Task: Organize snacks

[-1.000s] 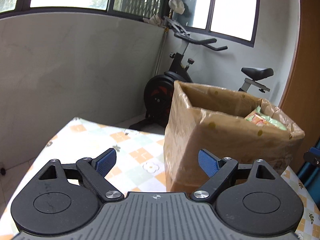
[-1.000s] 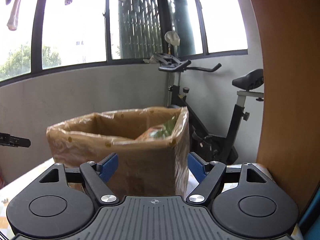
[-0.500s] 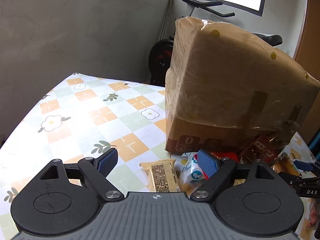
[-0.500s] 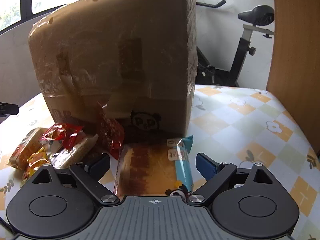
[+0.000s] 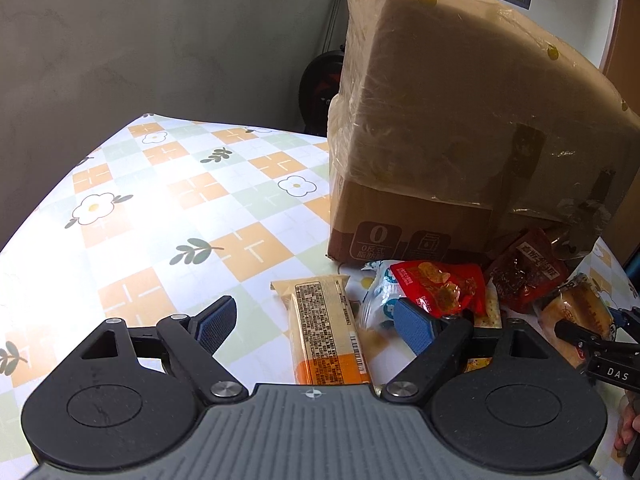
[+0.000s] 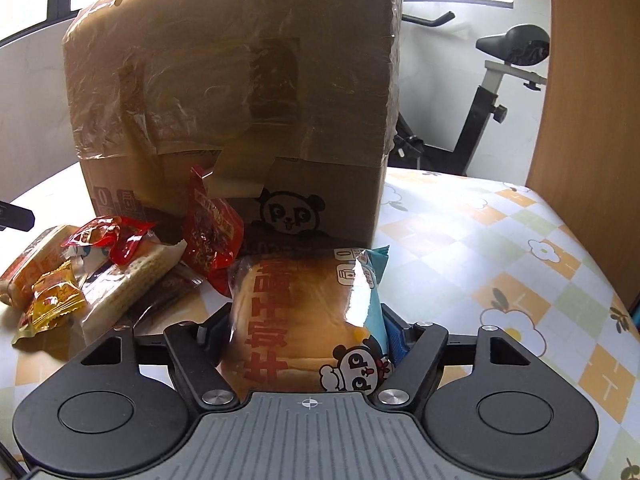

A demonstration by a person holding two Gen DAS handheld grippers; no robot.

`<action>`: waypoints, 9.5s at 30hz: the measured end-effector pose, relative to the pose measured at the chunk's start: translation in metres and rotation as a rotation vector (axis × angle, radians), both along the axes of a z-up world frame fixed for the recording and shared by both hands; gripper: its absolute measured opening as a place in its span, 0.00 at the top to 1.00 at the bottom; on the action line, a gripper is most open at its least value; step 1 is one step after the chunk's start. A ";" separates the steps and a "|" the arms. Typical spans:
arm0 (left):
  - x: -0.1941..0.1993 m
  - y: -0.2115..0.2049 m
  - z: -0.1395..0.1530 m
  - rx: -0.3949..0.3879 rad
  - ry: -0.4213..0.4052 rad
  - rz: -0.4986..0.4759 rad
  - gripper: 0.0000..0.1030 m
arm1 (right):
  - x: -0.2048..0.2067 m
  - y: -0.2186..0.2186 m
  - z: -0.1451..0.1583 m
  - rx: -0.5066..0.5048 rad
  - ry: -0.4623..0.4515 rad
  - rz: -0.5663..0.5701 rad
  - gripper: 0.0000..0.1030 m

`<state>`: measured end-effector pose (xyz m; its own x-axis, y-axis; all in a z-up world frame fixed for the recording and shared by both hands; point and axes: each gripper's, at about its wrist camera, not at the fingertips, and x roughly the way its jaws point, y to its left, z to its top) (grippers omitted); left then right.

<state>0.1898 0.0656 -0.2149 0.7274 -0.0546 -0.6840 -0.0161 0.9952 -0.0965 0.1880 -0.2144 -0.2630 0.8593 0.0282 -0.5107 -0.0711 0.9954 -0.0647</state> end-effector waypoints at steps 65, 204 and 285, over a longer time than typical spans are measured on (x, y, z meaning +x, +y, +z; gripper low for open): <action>-0.035 -0.001 0.075 0.005 -0.269 0.045 0.62 | -0.055 -0.047 0.098 0.139 -0.219 -0.067 0.34; 0.022 -0.032 -0.046 -0.092 0.135 -0.115 0.31 | -0.002 0.011 0.009 0.282 0.073 0.128 0.99; -0.001 -0.024 -0.044 0.004 0.180 -0.220 0.33 | -0.011 -0.020 -0.015 0.453 0.070 0.066 0.95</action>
<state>0.1889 0.0420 -0.2592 0.5651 -0.1947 -0.8017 0.1838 0.9770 -0.1078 0.1767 -0.2344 -0.2779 0.8119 0.3158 -0.4911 -0.1242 0.9153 0.3832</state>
